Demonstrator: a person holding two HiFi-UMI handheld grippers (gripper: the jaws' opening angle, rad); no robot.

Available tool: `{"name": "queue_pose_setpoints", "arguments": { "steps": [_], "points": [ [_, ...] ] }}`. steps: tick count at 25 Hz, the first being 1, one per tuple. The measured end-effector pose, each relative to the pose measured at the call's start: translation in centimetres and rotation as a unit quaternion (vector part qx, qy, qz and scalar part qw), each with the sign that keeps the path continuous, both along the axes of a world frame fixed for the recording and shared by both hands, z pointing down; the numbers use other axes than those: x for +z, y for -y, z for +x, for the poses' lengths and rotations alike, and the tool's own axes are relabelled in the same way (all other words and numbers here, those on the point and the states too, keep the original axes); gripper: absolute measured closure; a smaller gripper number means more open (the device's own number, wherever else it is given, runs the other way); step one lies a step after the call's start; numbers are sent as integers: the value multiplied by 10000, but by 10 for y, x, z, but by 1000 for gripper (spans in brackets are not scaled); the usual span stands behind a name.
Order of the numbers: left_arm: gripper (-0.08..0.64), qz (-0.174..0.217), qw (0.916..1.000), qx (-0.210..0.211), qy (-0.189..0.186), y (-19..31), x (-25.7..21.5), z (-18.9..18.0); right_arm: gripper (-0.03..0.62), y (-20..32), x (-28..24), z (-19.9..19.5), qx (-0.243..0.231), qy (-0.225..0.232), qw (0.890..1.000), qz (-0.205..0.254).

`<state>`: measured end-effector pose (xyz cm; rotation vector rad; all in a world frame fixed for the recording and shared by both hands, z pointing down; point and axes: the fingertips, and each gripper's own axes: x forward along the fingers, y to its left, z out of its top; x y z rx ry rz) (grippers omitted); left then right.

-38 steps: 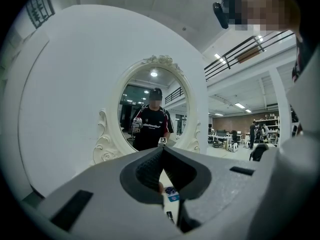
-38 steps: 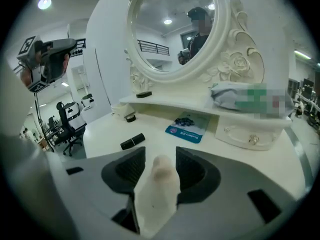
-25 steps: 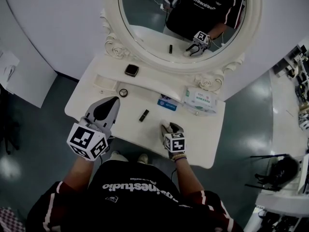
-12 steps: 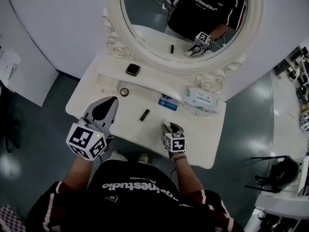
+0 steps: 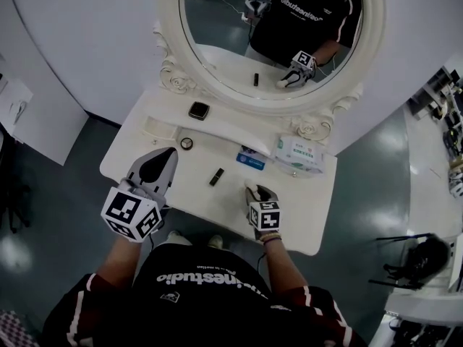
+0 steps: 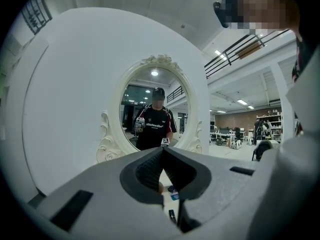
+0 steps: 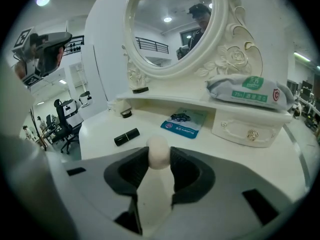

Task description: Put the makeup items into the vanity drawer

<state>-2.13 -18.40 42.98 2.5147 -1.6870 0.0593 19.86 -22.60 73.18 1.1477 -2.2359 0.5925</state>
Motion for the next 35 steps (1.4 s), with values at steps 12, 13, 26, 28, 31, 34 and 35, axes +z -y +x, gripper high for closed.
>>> {"name": "queue_pose_setpoints", "arguments": {
  "steps": [12,13,26,28,31,34,35],
  "points": [
    [555,125,9999,-42,16,4,-8,1,456,9,-39,12,185,205,9991,336],
    [555,131,9999,-45,15,4,-8,1,456,10,-44,13,190,235,9988,380],
    [555,208,9997,-74,92,9,-12,12,457,24,-153,28,428,822,9839,1528],
    [555,239,9996,-89,133,10,-15,14,459,25,-175,29,471,936,9791,1741],
    [555,281,9994,-119,182,10,-19,17,460,25,-208,31,484,1121,9719,2012],
    [555,320,9992,-154,186,11,-22,16,462,26,-238,31,479,1224,9662,2219],
    [555,334,9991,-167,177,12,-23,15,463,27,-246,31,475,1221,9648,2279]
  ]
}}
